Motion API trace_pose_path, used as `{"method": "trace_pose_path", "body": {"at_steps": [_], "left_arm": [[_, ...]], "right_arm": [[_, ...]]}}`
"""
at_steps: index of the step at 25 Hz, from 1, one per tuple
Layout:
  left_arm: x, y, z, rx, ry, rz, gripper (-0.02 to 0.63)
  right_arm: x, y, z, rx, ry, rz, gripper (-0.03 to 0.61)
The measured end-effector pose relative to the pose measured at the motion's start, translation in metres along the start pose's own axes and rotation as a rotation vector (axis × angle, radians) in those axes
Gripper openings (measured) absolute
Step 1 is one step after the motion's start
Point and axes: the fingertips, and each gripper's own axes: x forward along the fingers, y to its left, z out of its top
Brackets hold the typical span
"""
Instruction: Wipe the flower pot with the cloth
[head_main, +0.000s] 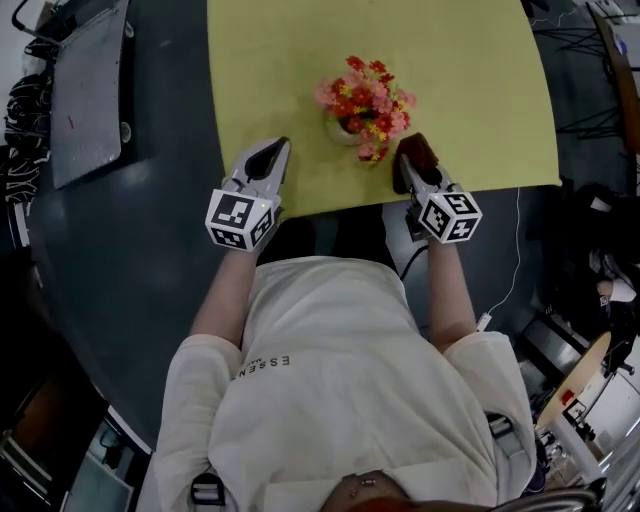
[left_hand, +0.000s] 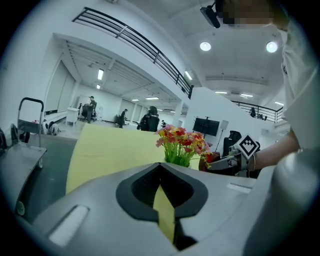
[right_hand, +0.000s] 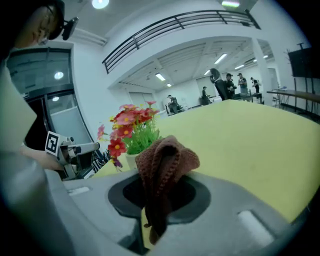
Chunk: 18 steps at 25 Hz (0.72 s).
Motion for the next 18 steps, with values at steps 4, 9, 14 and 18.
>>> {"method": "trace_pose_path", "body": {"at_steps": [4,9,14,18], "left_arm": [[-0.018,0.002,-0.008,0.003,0.021,-0.070,0.014],[-0.029,0.002,-0.016,-0.010,0.035,-0.127,0.014],[-0.036,0.013,-0.015,-0.030,0.019,-0.132,0.014],[-0.046,0.028,-0.016,-0.048,0.015,-0.108,0.014]], "right_arm": [[-0.007,0.036,-0.020,0.057,-0.017,-0.041,0.055],[0.007,0.101,-0.047,0.040,0.044,0.022,0.057],[0.042,0.157,-0.048,-0.013,0.084,0.104,0.055],[0.083,0.171,-0.034,-0.014,0.095,0.034,0.057]]}}
